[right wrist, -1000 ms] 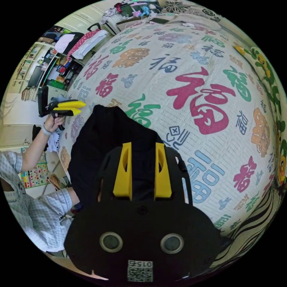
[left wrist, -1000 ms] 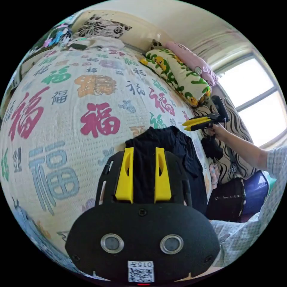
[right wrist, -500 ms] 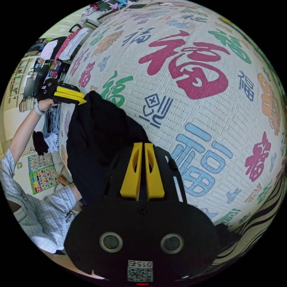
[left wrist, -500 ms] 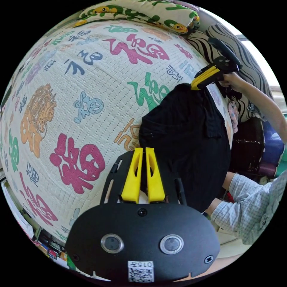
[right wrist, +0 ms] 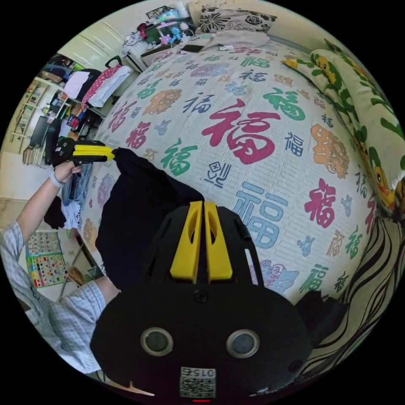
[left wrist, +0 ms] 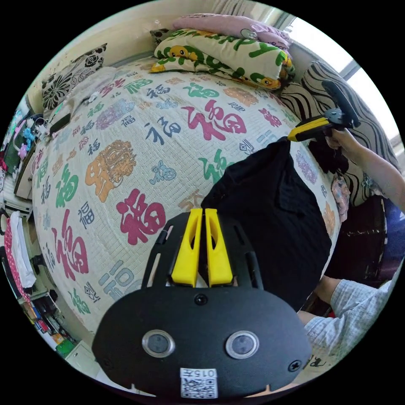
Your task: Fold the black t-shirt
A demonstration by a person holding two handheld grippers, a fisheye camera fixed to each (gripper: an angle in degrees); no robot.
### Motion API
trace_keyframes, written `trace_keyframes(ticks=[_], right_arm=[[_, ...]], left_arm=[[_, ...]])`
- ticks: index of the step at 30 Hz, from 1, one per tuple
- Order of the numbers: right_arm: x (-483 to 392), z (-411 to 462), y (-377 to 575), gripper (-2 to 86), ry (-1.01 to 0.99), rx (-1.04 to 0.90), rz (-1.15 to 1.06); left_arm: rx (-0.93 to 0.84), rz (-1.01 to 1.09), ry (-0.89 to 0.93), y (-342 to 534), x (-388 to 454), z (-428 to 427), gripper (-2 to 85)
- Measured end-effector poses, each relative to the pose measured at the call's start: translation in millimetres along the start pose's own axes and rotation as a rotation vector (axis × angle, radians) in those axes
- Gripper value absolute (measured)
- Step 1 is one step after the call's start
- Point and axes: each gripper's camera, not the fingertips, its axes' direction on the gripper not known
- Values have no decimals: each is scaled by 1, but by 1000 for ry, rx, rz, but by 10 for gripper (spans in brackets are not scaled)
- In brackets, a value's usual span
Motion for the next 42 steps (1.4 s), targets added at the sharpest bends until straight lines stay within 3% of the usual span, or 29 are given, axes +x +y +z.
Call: trace_keyframes(ticks=[4, 8, 15, 20, 25, 28, 30, 33, 37, 39, 42], right_arm=[[-26, 1, 91, -3, -121, 15, -45], [-57, 32, 192, -3, -188, -90, -17], [-77, 121, 300, -4, -203, -293, 73], [-70, 168, 343, -6, -98, -464, 85], [-33, 150, 354, 39, -138, -302, 271], [5, 141, 344, 81, -281, -96, 432], [33, 144, 334, 100, -388, 61, 565], [53, 163, 321, 105, -445, 94, 665], [52, 174, 309, 24, -363, 42, 698], [48, 172, 307, 11, -245, 34, 694], [48, 178, 309, 10, -221, 36, 687]], left_arm=[[79, 51, -5, 74, 51, -32, -5], [85, 23, 89, 165, 111, -46, -4], [-90, -75, 136, 274, 179, -6, -1], [-221, -98, 120, 311, 186, 26, 12], [-254, -133, 86, 337, 164, 3, 46], [-82, -328, 125, 338, 118, -27, 76], [22, -570, 114, 335, 71, -32, 102], [132, -822, 296, 340, 22, -13, 104], [74, -880, 458, 345, -1, 20, 47], [37, -882, 330, 352, -5, 17, 14], [68, -917, 267, 372, -12, 6, 6]])
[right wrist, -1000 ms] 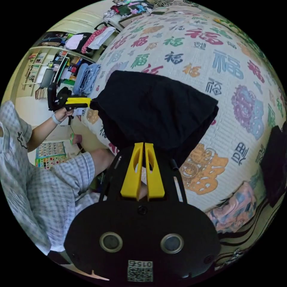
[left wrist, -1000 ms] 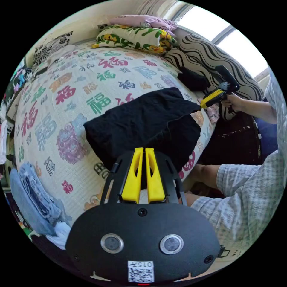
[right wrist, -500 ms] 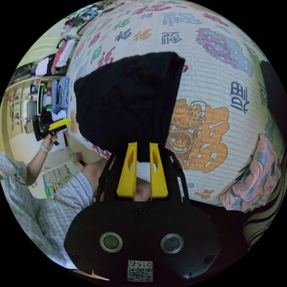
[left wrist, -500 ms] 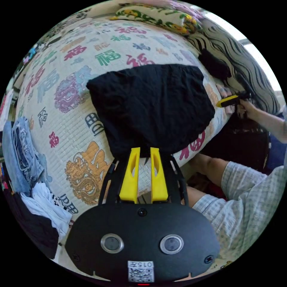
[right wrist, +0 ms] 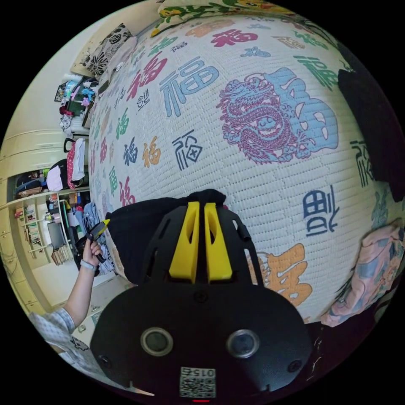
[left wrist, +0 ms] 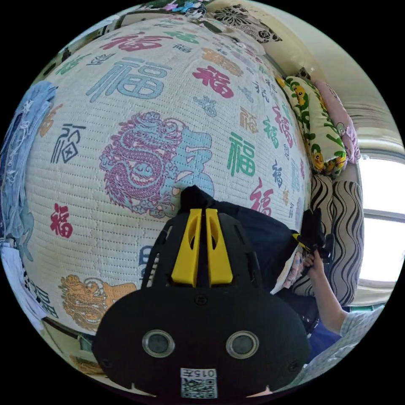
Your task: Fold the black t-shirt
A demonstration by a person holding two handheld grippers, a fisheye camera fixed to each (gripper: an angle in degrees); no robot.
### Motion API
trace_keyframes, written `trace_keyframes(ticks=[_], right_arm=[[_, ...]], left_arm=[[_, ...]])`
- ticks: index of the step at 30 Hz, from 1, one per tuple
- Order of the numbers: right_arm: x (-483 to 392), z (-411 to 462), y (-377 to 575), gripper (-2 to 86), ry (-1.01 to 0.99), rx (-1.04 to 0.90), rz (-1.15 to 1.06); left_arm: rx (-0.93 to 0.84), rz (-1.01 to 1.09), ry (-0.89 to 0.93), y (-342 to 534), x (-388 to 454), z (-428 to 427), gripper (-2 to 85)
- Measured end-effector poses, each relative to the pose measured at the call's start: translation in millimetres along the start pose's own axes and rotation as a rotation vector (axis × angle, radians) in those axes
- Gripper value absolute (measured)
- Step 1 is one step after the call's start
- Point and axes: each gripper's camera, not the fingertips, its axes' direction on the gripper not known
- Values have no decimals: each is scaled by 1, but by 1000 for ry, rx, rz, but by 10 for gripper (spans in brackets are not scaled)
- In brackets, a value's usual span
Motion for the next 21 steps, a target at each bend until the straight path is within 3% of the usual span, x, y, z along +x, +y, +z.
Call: trace_keyframes(ticks=[7, 10, 13, 15, 19, 21], right_arm=[[-21, -7, 32, 52, 42, 77, -75], [-43, -5, 64, 30, 108, 43, -189], [-71, 29, 94, 4, 13, -130, -324], [-86, 63, 108, -3, -38, -268, -357], [-90, 104, 114, -7, 73, -405, -302], [-88, 112, 108, -6, 0, -421, -223]], left_arm=[[-9, 128, -166, 33, 8, -19, 41], [53, 183, -389, 73, 21, -44, 41], [-1, 327, -191, 119, 38, -42, 29], [-168, 341, -35, 148, 40, -16, 25], [-285, 294, -130, 184, 22, 14, 11], [-308, 298, -306, 204, 8, 22, -1]])
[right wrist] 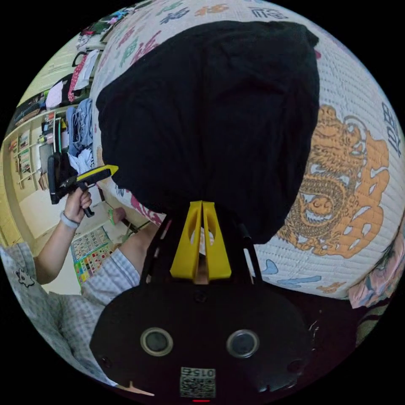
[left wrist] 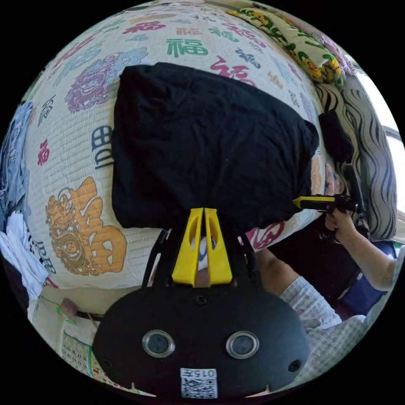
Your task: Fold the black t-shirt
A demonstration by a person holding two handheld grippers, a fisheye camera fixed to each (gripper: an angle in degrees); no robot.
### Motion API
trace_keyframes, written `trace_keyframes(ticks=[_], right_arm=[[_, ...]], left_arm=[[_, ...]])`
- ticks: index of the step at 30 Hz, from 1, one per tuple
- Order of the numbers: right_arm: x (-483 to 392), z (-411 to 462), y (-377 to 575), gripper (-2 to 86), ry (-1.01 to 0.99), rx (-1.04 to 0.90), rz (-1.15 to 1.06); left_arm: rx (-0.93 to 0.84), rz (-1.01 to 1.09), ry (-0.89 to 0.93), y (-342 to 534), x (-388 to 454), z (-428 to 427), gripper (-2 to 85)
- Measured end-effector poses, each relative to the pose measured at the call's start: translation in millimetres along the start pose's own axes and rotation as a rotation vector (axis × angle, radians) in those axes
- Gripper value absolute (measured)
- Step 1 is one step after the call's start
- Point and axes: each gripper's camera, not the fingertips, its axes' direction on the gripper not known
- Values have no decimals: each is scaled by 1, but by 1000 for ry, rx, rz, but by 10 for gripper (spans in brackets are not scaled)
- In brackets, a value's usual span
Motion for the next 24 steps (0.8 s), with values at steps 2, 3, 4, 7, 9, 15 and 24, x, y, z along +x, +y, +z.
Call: trace_keyframes(ticks=[2, 3, 4, 7, 9, 15, 24], right_arm=[[-6, -2, -8, -5, -18, -28, 30], [-18, -6, -12, -3, 21, -40, -5], [-26, -9, -14, -2, 36, -41, -33], [-75, -34, -30, 13, 57, -34, -212], [-127, -52, -54, 54, 106, -19, -376], [-262, -40, -153, 97, 152, -50, -669], [-377, 53, -255, 111, 455, -273, -717]], left_arm=[[30, 26, -26, 14, 0, 5, -3], [36, 19, -21, 20, 0, 5, -1], [36, 13, -10, 23, -1, 4, 0], [118, -93, 97, 45, -17, -11, 28], [239, -268, 138, 74, -43, -29, 69], [343, -558, 267, 132, -98, -23, 102], [318, -461, 205, 142, -88, 4, 94]])
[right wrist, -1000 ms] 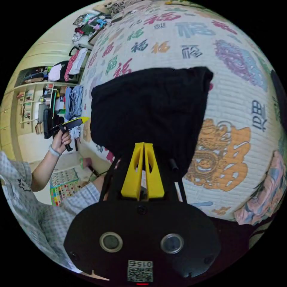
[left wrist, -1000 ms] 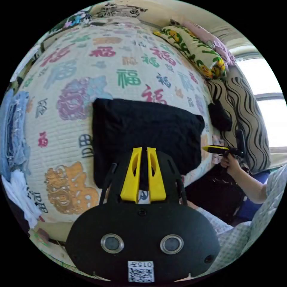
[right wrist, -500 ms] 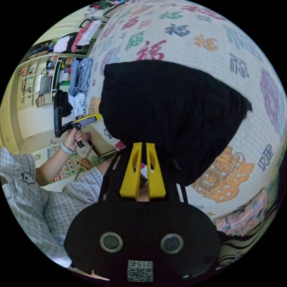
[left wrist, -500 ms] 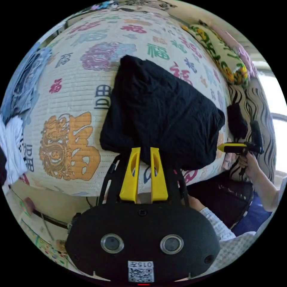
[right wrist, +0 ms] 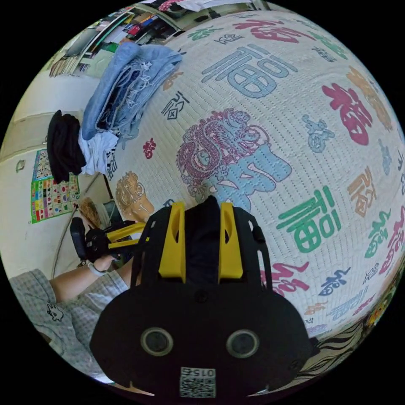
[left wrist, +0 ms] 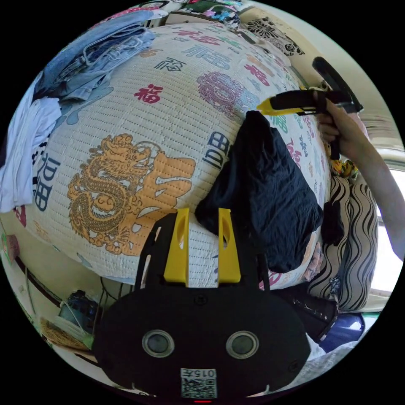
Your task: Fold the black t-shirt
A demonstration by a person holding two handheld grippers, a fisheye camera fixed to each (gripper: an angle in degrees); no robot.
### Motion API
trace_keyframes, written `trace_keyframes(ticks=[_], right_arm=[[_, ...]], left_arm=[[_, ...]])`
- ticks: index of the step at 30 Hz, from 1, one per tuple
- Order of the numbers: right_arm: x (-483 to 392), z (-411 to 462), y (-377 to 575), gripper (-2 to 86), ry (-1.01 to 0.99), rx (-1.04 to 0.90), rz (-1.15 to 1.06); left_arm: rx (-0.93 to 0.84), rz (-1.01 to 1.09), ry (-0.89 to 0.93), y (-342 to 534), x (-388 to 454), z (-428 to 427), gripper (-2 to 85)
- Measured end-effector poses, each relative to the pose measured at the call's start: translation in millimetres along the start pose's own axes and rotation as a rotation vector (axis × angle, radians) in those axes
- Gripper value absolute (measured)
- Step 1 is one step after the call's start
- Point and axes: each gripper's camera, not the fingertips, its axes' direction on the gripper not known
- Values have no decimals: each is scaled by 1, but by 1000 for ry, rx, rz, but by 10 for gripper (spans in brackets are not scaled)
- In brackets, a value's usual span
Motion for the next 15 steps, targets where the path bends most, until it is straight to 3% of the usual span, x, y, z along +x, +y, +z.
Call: trace_keyframes(ticks=[3, 5, 10, 15], right_arm=[[-6, 11, -16, 56, 150, -94, 22], [-11, 9, -16, 31, 190, -90, -9], [-9, -18, 13, 10, 59, 60, -25], [25, -71, 110, 5, -173, 316, -52]], left_arm=[[13, -13, -15, 11, 1, 0, 63], [21, -5, 72, 21, -1, -1, 20], [110, -7, 168, 53, 10, -24, 1], [187, 226, 244, 99, 87, -66, -2]])
